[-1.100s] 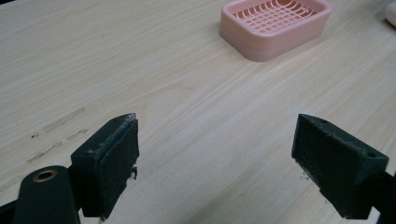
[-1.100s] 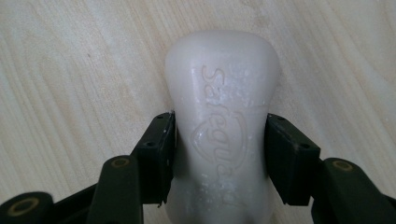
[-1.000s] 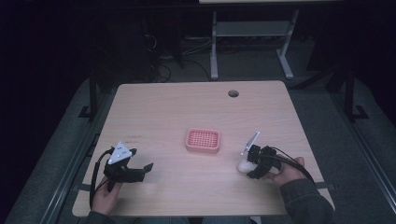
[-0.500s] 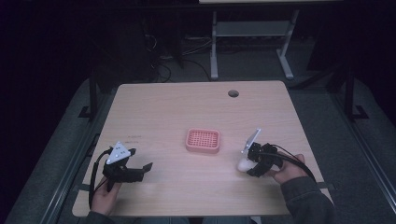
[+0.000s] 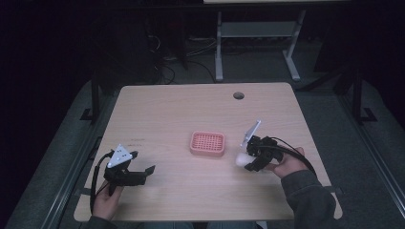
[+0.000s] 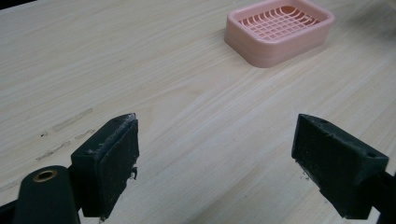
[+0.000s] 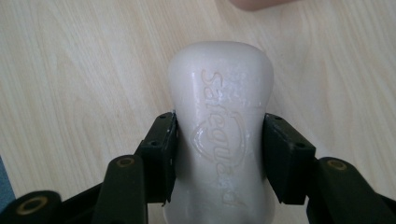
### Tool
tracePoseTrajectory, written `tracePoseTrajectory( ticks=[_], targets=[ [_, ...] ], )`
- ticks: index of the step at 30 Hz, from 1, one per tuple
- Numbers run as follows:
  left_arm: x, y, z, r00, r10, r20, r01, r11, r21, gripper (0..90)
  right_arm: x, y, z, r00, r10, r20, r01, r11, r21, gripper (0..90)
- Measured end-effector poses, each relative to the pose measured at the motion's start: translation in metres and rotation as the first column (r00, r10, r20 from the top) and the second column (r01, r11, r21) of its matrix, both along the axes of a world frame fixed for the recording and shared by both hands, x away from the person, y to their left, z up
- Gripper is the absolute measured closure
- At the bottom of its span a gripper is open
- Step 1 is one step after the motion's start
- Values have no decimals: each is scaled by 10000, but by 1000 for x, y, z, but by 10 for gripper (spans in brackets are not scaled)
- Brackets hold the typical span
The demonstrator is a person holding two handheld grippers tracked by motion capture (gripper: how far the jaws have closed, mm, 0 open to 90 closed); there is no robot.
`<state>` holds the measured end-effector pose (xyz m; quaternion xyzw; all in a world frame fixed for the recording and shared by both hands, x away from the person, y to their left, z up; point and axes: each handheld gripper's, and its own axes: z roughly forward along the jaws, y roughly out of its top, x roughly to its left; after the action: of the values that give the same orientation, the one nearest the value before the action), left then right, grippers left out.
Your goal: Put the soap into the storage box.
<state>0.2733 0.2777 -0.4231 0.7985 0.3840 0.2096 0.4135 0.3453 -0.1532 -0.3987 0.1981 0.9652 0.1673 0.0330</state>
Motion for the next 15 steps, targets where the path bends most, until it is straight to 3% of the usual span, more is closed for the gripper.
tracePoseTrajectory(
  ticks=[15],
  targets=[
    [0,-2,0,10000,-45,-81,46,10000,67,146,21,19,8,9994,339,-50,-338,9993,181,487]
  ],
)
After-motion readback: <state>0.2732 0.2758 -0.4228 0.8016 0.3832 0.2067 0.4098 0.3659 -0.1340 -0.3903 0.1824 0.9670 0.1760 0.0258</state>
